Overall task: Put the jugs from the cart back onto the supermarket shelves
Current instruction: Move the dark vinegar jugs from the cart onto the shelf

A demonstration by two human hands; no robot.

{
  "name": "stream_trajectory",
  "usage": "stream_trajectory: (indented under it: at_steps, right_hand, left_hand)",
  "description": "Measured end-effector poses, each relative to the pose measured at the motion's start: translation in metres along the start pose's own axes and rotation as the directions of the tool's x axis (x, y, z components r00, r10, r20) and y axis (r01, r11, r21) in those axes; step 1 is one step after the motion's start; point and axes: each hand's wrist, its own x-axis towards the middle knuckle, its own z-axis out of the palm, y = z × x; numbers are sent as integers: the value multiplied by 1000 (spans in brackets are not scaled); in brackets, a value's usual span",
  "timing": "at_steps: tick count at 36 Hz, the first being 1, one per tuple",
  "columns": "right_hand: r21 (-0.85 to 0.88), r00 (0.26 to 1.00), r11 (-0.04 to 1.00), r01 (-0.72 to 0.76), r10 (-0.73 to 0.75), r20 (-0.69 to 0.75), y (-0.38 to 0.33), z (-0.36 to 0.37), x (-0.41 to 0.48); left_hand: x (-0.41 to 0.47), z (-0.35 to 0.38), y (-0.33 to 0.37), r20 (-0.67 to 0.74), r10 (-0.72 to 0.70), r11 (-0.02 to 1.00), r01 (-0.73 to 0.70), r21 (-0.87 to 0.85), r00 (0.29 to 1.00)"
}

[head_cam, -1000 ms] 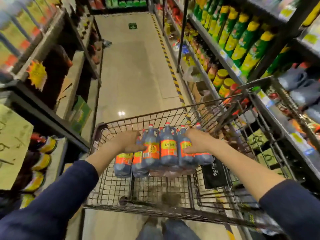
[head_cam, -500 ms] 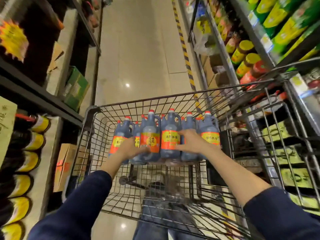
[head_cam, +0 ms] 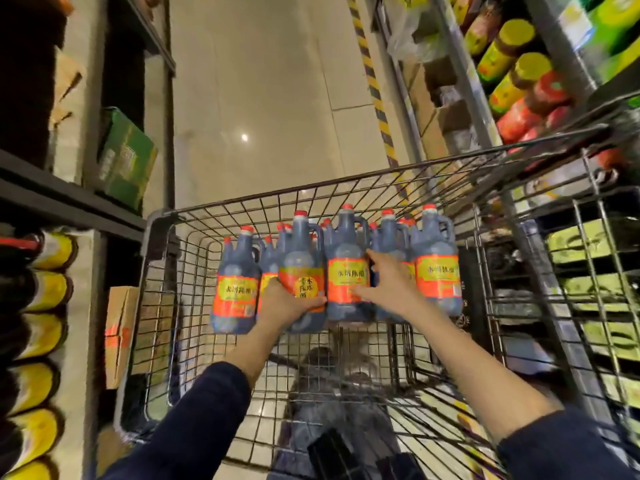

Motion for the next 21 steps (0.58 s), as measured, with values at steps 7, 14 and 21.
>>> stream_trajectory:
  at_steps: [7, 14, 21]
  right_hand:
    - [95, 1000, 995, -25, 27, -13, 2, 16, -3]
    - [154, 993, 981, -116, 120, -19, 2, 25, -5]
    - [269, 963, 927, -262, 269, 12, 3, 32, 7]
  left_hand:
    - [3, 0, -4, -24, -44, 996, 42, -74, 999]
    - [2, -9, -4, 170, -132, 923, 184, -339, 977]
    - [-12, -29, -19, 289, -132, 843, 261, -470, 948]
